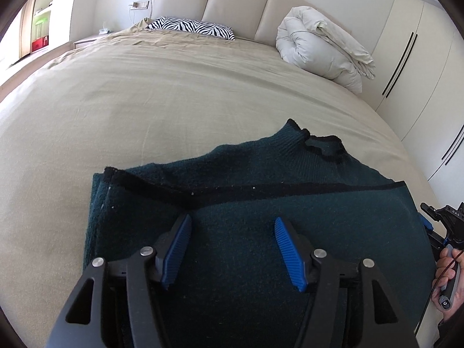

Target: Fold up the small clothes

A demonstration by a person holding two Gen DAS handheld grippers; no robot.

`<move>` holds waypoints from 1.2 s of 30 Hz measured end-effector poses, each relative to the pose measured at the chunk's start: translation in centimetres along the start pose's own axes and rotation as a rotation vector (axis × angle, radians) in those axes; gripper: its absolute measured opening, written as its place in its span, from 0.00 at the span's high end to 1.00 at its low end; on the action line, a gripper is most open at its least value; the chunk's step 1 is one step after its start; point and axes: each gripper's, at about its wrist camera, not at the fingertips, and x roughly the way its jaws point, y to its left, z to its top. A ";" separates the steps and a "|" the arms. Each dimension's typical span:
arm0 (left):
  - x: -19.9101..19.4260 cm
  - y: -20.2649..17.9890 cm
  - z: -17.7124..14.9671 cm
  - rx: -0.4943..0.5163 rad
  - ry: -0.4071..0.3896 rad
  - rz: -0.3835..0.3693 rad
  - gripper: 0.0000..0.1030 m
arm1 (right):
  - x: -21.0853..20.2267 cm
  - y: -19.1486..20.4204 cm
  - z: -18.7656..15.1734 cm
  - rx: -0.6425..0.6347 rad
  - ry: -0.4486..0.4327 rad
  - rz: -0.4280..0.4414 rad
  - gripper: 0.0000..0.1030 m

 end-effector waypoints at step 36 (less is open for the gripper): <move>-6.0 -10.2 -8.6 0.043 0.107 -0.192 0.44 | -0.4 9.5 -15.8 -0.180 0.353 0.225 0.49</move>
